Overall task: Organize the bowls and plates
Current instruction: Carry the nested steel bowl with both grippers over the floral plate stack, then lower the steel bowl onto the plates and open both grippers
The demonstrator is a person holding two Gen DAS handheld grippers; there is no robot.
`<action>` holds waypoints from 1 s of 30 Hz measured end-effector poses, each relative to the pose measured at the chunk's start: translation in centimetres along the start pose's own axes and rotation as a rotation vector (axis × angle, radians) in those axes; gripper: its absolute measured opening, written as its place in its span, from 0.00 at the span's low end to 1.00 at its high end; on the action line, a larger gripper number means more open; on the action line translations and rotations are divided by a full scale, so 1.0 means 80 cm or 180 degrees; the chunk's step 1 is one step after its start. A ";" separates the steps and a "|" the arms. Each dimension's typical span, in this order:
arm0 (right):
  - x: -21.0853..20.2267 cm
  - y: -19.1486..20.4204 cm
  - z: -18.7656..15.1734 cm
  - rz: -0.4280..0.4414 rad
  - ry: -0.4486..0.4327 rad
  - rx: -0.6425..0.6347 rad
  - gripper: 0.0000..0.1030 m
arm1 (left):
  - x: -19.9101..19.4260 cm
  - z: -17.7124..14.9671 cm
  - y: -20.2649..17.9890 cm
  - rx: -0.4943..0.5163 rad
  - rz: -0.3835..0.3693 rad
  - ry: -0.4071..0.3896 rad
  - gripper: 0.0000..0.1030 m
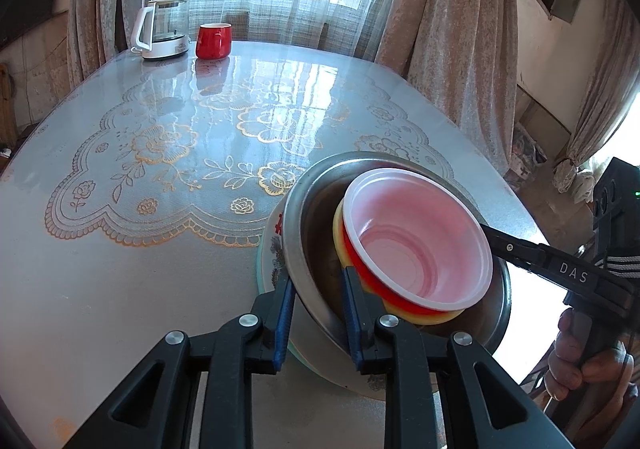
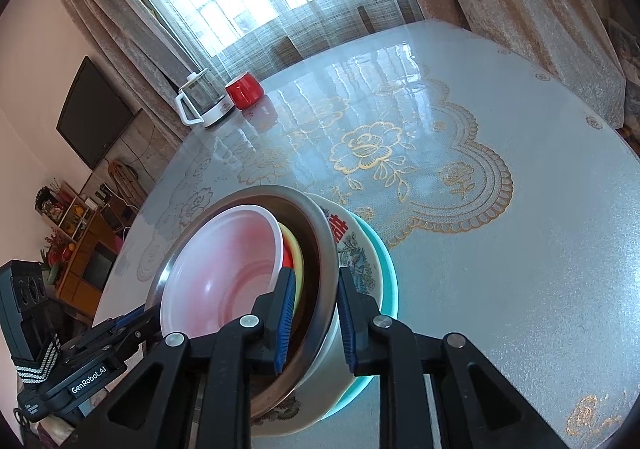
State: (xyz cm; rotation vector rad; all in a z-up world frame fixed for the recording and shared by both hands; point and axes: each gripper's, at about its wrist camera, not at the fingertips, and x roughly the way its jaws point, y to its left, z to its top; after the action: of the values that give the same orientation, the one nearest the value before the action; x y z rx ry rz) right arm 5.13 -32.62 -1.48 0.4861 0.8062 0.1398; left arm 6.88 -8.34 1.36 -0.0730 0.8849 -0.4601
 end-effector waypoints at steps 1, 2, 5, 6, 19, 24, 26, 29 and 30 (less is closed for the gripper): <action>0.000 0.000 0.000 -0.0012 -0.0006 -0.0011 0.17 | 0.000 0.000 -0.001 0.0002 0.0005 -0.0002 0.22; 0.000 -0.001 0.000 -0.0017 -0.0011 -0.0011 0.16 | 0.000 0.000 -0.001 0.0007 0.0010 -0.0004 0.22; 0.000 -0.004 -0.001 -0.0009 -0.0019 0.0008 0.15 | 0.000 0.000 -0.002 0.0014 0.0019 -0.0006 0.23; 0.001 -0.004 -0.001 -0.0006 -0.0015 0.0011 0.15 | 0.000 0.001 -0.001 0.0013 0.0020 -0.0005 0.23; 0.000 -0.006 -0.002 -0.0006 -0.0007 0.0041 0.15 | 0.001 -0.002 -0.004 0.0011 0.0088 -0.0035 0.23; 0.000 -0.006 -0.002 -0.0011 0.0006 0.0048 0.16 | -0.002 -0.003 -0.004 -0.0016 0.0089 -0.0038 0.23; 0.000 -0.006 -0.002 -0.0006 0.0012 0.0044 0.18 | -0.004 -0.003 -0.004 -0.0015 0.0099 -0.0049 0.23; 0.001 -0.003 -0.002 -0.0011 0.0026 0.0033 0.19 | -0.006 -0.005 -0.004 -0.0031 0.0104 -0.0063 0.23; 0.001 -0.003 -0.002 0.0002 0.0035 0.0041 0.19 | -0.007 -0.005 -0.004 -0.0025 0.0116 -0.0074 0.23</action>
State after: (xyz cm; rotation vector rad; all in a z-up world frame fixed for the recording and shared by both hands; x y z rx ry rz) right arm 5.06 -32.78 -1.71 0.4982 0.8182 0.1380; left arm 6.17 -8.38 1.62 -0.0693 0.8638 -0.4212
